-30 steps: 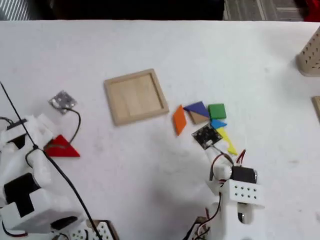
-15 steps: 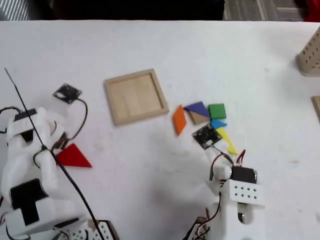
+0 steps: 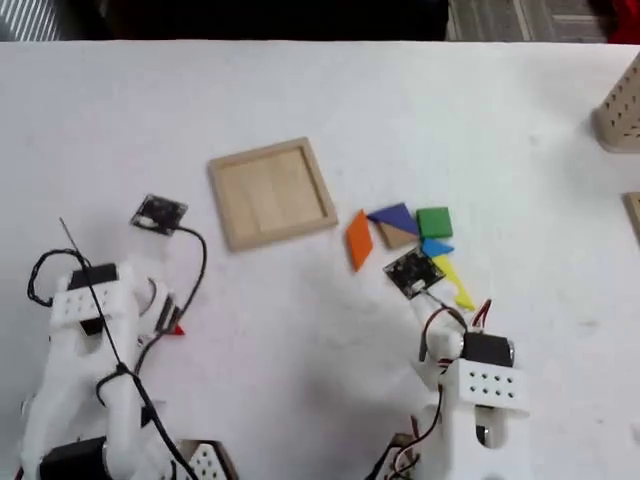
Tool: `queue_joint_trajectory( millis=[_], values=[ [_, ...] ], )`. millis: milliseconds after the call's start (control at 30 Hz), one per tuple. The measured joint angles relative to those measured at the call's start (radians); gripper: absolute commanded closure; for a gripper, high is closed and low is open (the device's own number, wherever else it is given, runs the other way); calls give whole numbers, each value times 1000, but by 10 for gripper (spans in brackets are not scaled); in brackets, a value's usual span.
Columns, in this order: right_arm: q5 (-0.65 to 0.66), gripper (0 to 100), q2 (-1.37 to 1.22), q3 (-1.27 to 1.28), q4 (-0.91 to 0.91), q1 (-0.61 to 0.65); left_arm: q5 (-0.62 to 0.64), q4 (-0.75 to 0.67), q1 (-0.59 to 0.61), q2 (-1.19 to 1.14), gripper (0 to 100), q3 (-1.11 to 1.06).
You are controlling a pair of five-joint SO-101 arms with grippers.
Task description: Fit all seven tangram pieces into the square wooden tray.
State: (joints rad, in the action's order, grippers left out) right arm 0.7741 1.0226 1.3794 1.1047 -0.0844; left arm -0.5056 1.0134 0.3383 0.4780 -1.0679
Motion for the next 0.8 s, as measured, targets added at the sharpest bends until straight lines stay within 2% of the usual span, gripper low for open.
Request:
queue_joint_trajectory(
  millis=[200,367,467,633,700,800],
  values=[
    [0,978,0,0,0,0,14,-14,0,-69,810,31],
    [21,978,0,0,3,2,51,-26,49,-158,799,104],
    [21,978,0,0,3,21,212,-32,52,-169,797,115],
    [21,978,0,0,3,18,605,-43,54,-166,797,106],
    [21,978,0,0,3,20,674,-44,54,-175,796,106],
    [21,978,0,0,3,25,695,-49,54,-193,775,107]
  ],
)
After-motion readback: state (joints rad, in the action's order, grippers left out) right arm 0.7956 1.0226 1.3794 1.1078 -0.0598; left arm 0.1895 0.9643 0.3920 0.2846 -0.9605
